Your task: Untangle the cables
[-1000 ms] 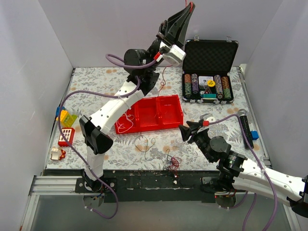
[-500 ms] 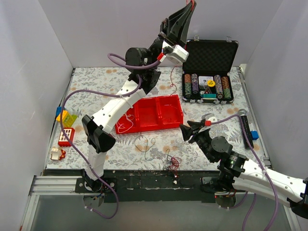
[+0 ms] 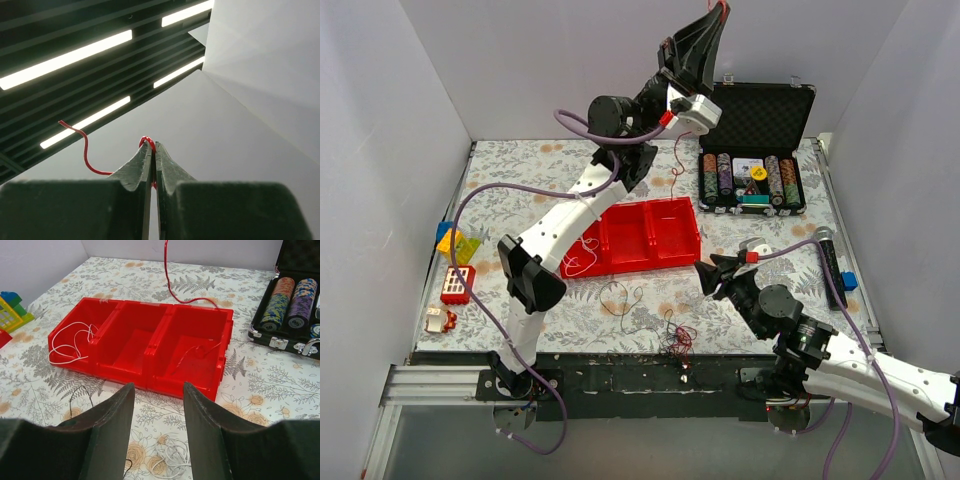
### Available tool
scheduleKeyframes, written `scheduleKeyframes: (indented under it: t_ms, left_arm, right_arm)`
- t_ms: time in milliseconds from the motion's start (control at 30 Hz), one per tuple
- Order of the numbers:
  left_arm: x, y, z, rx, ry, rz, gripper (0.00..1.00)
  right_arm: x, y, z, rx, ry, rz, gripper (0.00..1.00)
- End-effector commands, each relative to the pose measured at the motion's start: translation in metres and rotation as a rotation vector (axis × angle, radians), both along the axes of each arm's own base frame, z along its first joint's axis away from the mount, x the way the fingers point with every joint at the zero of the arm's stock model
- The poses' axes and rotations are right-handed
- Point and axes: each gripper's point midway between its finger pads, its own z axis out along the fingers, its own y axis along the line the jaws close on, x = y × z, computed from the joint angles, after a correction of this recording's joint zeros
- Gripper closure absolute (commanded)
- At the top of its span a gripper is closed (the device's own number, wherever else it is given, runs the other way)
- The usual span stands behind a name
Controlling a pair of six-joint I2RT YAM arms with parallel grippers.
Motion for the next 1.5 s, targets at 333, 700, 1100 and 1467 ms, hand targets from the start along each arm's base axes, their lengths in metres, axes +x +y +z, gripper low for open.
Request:
scheduleKeyframes:
  t_ms: [333,700,1100,1467]
  left_arm:
    - [0.036,0.02,-0.052,0.068,0.095,0.126,1.0]
    - [0.025,0.01,-0.162,0.25,0.371,0.057,1.0]
    - [0.021,0.008,-0.274,0.304,0.85,-0.034,1.0]
    - [0.061,-0.02,-0.35,0.299,1.158,-0.02,1.0]
  right_arm:
    - [-0.001,-0.012,-0.002,0.053,0.004,-0.032,0.5]
    - [-0.002,-0.018,-0.013,0.053,0.032,-0.053,0.51]
    - [-0.001,-0.024,-0.016,0.061,0.039,-0.081,0.51]
    - [-0.001,-0.034,-0.019,0.07,0.042,-0.112,0.52]
